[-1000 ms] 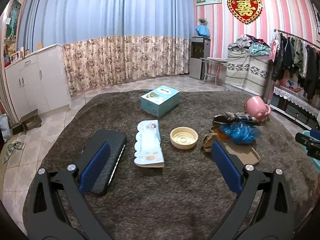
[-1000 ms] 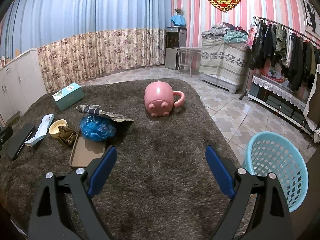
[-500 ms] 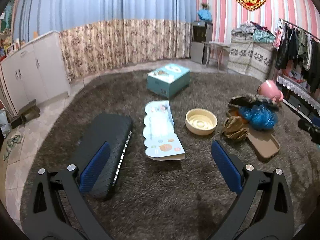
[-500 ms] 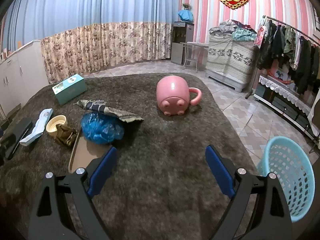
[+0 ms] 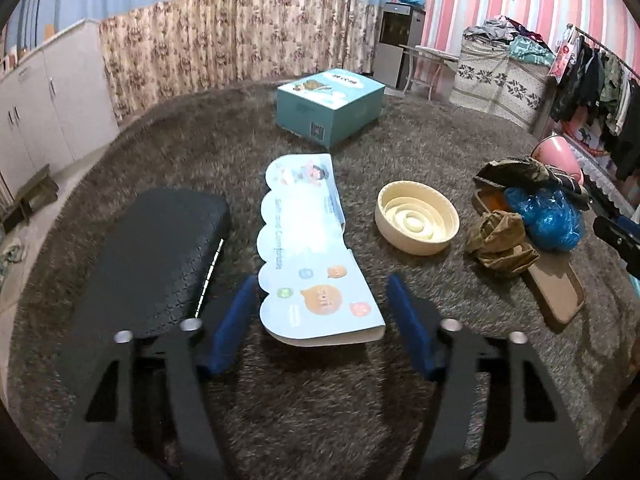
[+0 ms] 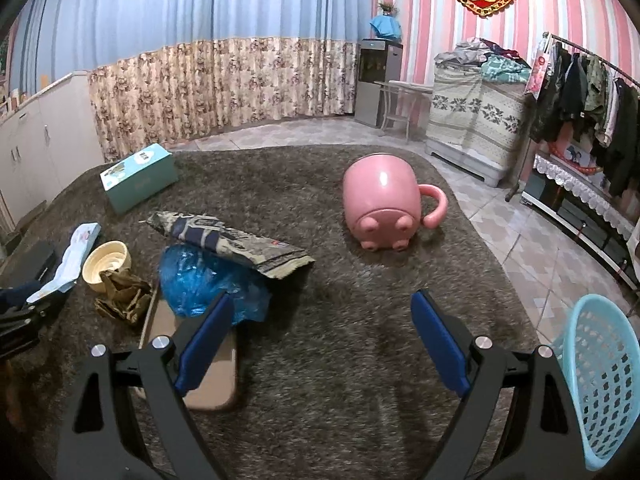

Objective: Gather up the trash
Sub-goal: 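Grasp the white printed wipes package with the left gripper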

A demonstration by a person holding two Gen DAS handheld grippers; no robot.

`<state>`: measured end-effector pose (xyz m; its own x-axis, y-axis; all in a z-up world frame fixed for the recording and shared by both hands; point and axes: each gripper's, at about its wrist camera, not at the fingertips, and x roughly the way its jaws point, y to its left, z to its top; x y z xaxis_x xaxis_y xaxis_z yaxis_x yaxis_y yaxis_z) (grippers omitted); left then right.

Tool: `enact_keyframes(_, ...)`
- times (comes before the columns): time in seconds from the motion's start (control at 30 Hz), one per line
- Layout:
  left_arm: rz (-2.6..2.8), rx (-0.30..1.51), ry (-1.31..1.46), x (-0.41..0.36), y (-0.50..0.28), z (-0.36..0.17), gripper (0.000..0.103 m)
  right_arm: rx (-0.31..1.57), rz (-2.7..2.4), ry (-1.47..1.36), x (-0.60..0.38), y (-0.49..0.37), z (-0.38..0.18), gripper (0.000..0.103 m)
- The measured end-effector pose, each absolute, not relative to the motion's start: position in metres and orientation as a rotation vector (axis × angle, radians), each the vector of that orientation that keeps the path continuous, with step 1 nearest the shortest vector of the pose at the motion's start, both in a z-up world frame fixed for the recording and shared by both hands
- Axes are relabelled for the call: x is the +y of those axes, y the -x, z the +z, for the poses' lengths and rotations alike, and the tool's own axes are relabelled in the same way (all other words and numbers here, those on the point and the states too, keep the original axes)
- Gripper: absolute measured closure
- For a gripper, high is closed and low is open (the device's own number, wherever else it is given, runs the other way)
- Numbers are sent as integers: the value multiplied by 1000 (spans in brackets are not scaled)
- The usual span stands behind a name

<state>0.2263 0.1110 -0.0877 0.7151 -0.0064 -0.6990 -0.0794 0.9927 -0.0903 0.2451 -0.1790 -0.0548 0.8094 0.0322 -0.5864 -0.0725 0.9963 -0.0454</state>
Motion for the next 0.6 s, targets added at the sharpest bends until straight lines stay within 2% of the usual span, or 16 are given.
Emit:
enact_keyframes(0.07,31,765,132,113,-225,-87,47,619,66,89,-174,-245,-54,14)
enact_keyframes(0.13,20,748,142,113,-222,-86,53,618,75,102,-169,-245,-54,14)
enact_keyframes(0.6,79,600,99,133,-208,-42,54,660,173,135,-128,-275,-46,15)
